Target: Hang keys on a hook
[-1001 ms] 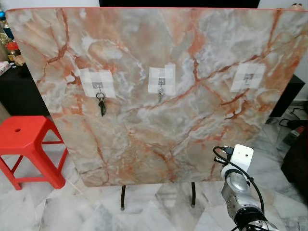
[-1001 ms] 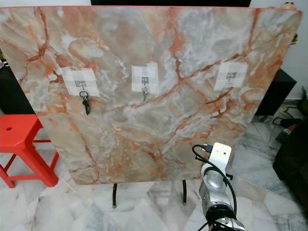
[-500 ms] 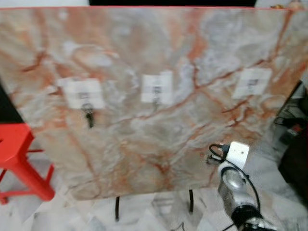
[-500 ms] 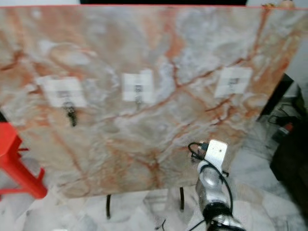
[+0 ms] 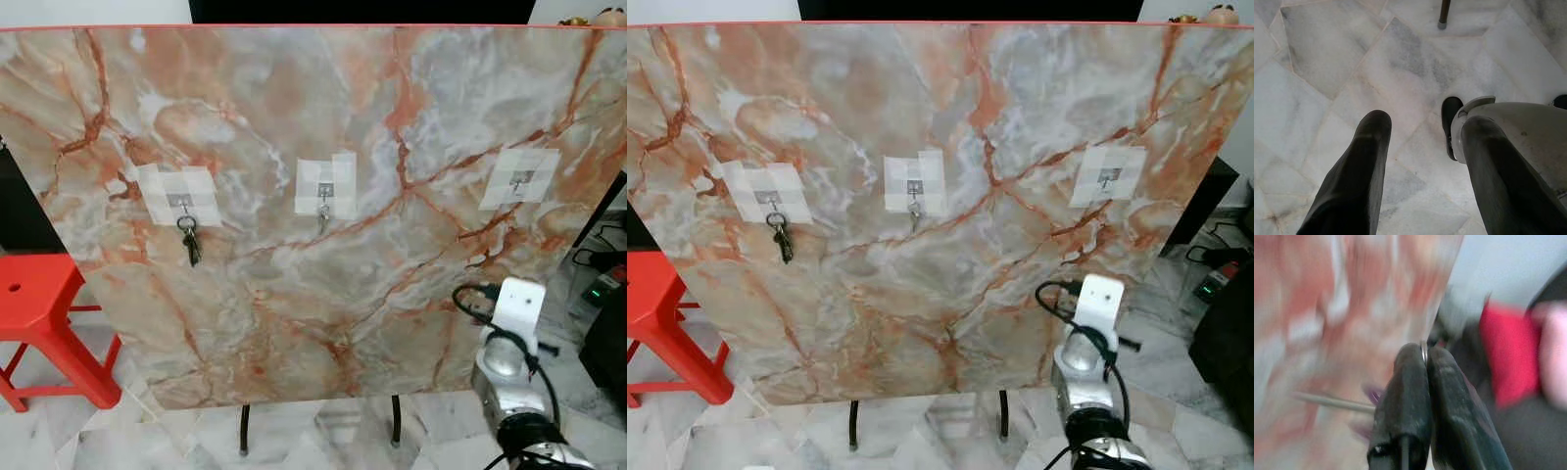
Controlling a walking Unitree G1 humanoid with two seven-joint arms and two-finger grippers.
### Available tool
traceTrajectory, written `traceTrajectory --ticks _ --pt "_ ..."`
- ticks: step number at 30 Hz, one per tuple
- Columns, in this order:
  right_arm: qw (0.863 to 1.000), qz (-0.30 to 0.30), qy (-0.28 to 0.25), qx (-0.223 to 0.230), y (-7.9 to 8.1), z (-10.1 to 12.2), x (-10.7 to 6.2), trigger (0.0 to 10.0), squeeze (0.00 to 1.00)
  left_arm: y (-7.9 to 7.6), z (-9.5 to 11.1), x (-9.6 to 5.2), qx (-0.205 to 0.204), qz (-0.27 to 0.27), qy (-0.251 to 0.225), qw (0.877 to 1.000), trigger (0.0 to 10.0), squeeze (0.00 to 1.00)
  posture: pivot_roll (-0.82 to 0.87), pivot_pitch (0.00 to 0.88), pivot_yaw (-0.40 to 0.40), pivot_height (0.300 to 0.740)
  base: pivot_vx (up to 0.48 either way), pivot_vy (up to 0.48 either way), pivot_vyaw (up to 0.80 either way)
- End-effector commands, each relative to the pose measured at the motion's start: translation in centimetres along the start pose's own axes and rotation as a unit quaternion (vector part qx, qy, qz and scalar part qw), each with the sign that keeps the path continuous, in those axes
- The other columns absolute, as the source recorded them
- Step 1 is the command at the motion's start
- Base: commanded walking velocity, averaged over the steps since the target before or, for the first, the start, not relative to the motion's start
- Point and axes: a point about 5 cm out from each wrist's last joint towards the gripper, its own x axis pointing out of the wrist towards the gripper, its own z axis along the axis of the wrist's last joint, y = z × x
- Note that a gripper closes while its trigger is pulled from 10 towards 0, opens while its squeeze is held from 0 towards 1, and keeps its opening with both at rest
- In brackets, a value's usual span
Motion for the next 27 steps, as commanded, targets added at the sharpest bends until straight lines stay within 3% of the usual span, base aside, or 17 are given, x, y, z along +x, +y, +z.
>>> traceTrajectory --ticks 1,4,13,17,19,27 --pt "0.998 -0.016 -0.062 -0.020 -0.1 2.2 0.4 10.0 0.00 -0.2 -0.3 0.0 0.008 -0.007 0.009 1.000 10.0 0.00 0.02 0.000 -0.036 0.740 0.000 0.000 0.00" --pt "0.990 -0.028 -0.127 -0.061 0.0 4.1 0.5 10.0 0.00 -0.2 -0.2 0.0 0.006 -0.007 0.008 1.000 10.0 0.00 0.02 0.000 -0.037 0.740 0.000 0.000 0.00" --pt "0.964 -0.051 -0.232 -0.119 0.5 6.7 -0.4 10.0 0.00 -0.2 -0.3 0.0 0.006 -0.010 0.008 1.000 10.0 0.00 0.02 0.000 -0.035 0.740 0.000 0.000 0.00" --pt "0.957 -0.053 -0.249 -0.136 0.7 7.1 -0.4 10.0 0.00 -0.2 -0.3 0.0 0.006 -0.009 0.009 1.000 10.0 0.00 0.02 0.000 -0.035 0.740 0.000 0.000 0.00" --pt "0.947 -0.057 -0.264 -0.172 0.9 7.4 -0.3 10.0 0.00 -0.2 -0.3 0.0 0.007 -0.010 0.009 1.000 10.0 0.00 0.02 0.000 -0.034 0.740 0.000 0.000 0.00" --pt "0.947 -0.060 -0.255 -0.186 0.9 7.9 0.5 10.0 0.00 -0.1 -0.3 0.0 0.006 -0.008 0.008 1.000 10.0 0.00 0.02 0.000 -0.031 0.740 0.000 0.000 0.00"
